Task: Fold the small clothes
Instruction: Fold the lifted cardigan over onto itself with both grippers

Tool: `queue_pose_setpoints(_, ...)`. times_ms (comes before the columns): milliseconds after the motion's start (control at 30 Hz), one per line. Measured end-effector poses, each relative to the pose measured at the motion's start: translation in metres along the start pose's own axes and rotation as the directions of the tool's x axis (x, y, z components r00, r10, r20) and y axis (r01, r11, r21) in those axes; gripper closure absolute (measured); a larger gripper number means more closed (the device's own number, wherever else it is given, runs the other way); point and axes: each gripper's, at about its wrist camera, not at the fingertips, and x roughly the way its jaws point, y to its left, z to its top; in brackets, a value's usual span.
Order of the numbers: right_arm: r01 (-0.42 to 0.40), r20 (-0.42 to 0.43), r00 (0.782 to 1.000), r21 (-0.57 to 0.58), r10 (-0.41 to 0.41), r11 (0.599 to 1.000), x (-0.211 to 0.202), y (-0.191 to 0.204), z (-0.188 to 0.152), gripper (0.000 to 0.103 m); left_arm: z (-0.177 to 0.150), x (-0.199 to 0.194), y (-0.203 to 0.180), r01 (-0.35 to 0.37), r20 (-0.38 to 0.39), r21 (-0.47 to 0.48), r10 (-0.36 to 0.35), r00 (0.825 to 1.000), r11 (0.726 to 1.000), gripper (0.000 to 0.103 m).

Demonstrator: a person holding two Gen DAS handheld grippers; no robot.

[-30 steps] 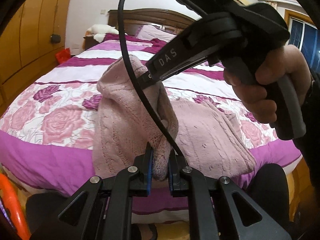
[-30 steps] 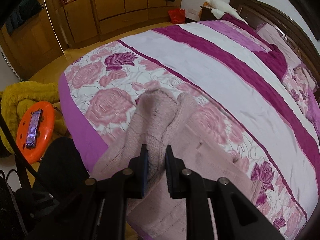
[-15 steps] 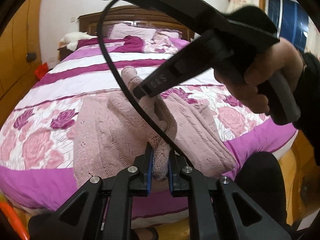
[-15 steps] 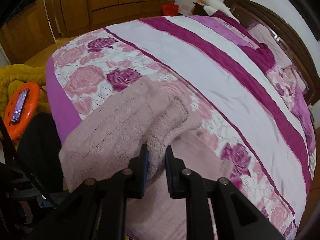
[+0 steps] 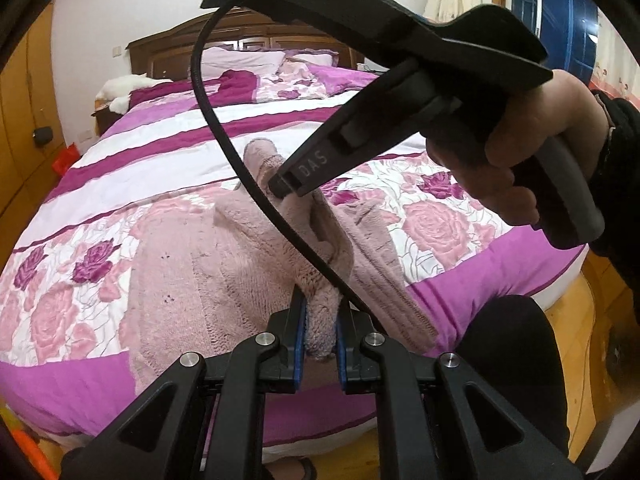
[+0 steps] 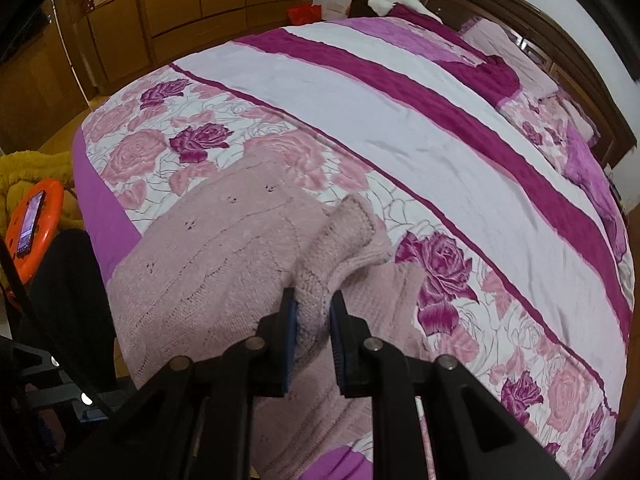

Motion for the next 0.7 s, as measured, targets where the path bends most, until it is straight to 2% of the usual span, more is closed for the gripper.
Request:
queue_pose_setpoints(267,0.032,0.045,0.998,0.024,-0.033,0.999,-0.012,-0.016,-0.021,0.087,0.003,0.015,-0.034,0.023,-0.025,0.075,-0.021,0.999,0.997,0.103)
queue_pose_setpoints(700,0.009,0.015,1.000,0.110,-0.010,0.994,-0.002,-0.053,-0.067,0.087,-0.011,0.039,-0.077,0.053,-0.081,0.119,-0.043,0.996,0.991,0.103)
